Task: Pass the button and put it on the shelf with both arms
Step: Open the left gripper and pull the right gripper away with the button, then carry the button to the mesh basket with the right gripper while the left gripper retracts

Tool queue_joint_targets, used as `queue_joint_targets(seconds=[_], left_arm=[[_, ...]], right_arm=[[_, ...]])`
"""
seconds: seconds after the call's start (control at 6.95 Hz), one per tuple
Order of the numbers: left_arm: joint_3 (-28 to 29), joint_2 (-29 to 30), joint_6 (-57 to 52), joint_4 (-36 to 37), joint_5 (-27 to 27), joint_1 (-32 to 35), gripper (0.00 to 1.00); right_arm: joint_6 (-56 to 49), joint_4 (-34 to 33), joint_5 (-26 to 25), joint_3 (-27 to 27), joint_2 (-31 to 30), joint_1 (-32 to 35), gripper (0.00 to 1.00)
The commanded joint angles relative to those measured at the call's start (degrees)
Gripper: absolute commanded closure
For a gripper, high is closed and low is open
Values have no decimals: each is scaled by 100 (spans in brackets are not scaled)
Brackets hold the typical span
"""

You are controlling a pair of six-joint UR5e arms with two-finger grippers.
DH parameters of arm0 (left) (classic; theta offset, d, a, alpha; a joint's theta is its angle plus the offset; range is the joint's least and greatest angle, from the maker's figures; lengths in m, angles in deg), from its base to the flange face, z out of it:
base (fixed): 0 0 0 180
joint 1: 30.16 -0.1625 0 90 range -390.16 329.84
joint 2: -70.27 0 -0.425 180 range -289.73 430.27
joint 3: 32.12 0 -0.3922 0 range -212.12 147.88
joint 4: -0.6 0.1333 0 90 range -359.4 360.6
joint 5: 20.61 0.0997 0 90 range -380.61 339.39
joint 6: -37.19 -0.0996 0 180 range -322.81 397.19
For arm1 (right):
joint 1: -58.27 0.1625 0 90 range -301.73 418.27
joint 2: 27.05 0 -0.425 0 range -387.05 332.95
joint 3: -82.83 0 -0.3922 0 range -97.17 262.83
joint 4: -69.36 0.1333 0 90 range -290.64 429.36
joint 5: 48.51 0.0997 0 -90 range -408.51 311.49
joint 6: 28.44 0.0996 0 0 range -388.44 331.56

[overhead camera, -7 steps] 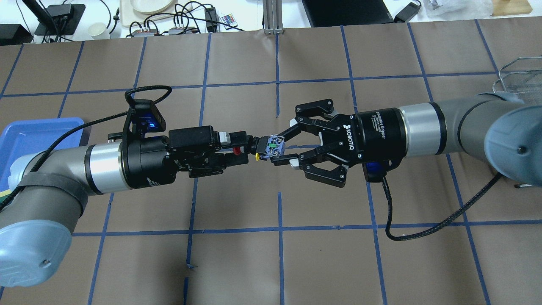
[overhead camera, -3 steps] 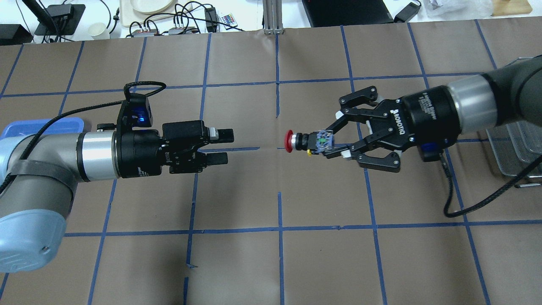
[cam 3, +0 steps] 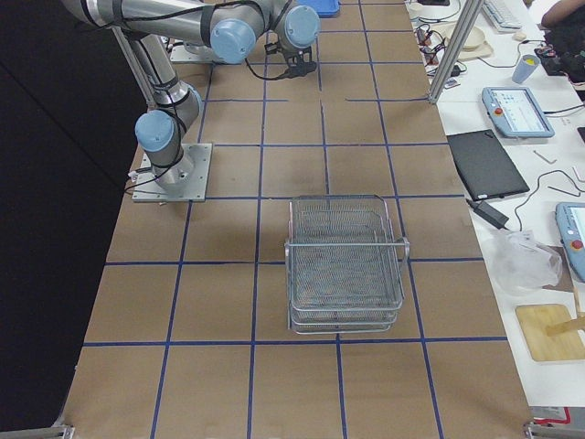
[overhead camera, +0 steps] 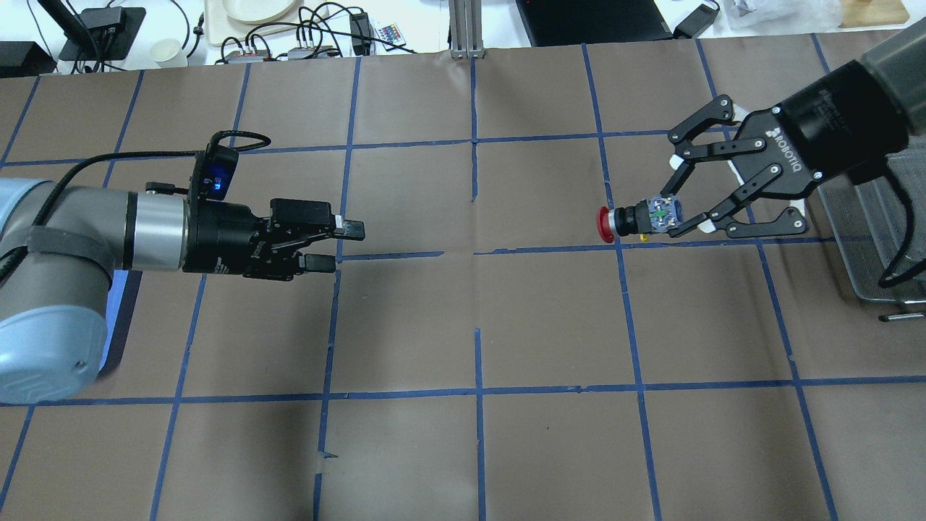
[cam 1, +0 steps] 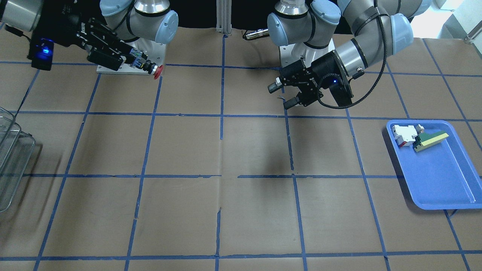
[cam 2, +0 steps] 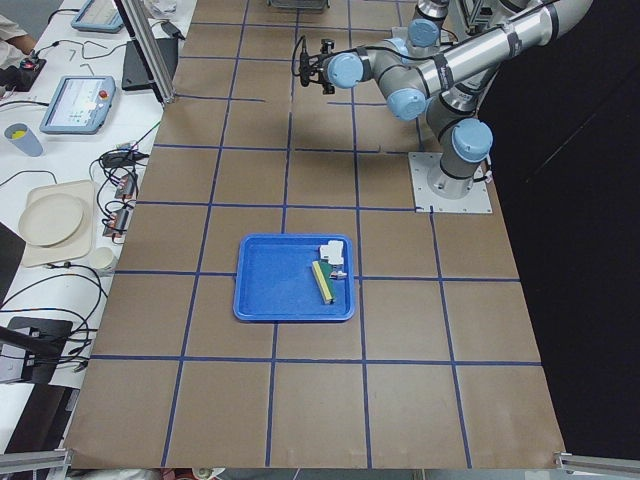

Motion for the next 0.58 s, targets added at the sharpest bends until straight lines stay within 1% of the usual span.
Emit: queue_joint_targets(seconds=[0.0, 0.14, 0.29, 0.43], left_arm=[[1084, 859, 197, -11, 1996, 1, 0], [1716, 1211, 206, -230, 2189, 27, 0], [2384, 1597, 276, -458, 2617, 114, 0], [2913, 1862, 303, -539, 3283, 533, 0]], right_arm=[[-1690, -283, -1911, -744, 305, -11, 97], [-2551, -650, -2860, -772, 306, -11, 97], [-3360, -993, -3583, -764, 315, -20, 97], [-4256, -1702, -4495, -677, 315, -20, 97]])
